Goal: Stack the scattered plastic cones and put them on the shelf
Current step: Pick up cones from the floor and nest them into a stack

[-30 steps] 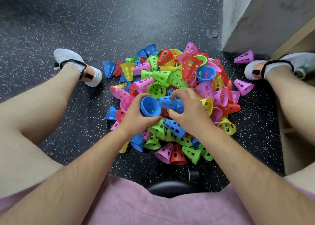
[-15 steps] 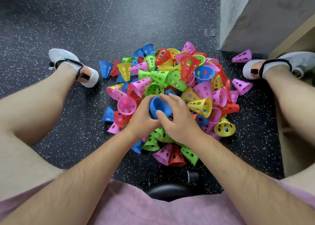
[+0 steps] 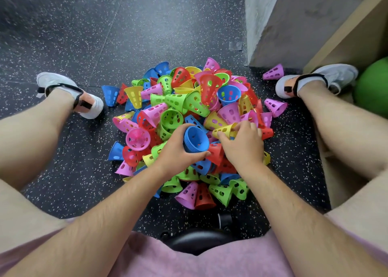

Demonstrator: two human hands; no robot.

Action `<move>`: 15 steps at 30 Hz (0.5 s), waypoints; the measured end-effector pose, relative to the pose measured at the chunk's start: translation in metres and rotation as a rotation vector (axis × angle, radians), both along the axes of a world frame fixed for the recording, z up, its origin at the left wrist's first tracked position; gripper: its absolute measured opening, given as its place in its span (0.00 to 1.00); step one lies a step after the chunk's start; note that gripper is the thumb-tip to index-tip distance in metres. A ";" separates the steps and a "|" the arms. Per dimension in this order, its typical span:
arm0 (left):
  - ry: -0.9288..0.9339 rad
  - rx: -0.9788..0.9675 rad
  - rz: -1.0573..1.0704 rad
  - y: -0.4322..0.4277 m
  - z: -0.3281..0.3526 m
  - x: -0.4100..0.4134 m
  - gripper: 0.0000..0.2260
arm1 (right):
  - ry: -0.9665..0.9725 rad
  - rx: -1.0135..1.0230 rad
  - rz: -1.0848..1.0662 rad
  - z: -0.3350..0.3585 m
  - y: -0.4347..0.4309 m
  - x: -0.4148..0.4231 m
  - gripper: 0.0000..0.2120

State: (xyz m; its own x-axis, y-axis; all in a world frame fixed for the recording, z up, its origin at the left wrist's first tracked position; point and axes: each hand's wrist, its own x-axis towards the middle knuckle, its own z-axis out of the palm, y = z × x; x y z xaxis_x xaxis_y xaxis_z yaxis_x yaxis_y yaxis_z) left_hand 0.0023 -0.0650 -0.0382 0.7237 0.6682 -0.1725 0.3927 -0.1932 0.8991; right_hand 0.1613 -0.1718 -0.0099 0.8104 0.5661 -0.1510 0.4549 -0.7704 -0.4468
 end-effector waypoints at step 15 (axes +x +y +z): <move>0.018 -0.011 0.055 0.008 0.003 -0.004 0.31 | 0.038 0.332 0.243 0.009 0.010 -0.005 0.13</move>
State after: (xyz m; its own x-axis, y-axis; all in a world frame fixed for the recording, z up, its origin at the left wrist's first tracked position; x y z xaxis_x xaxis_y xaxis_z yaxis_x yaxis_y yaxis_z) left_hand -0.0017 -0.0571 -0.0353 0.6827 0.7047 -0.1930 0.4189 -0.1610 0.8937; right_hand 0.1567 -0.1617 -0.0013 0.6447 0.7631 0.0444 0.5839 -0.4541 -0.6730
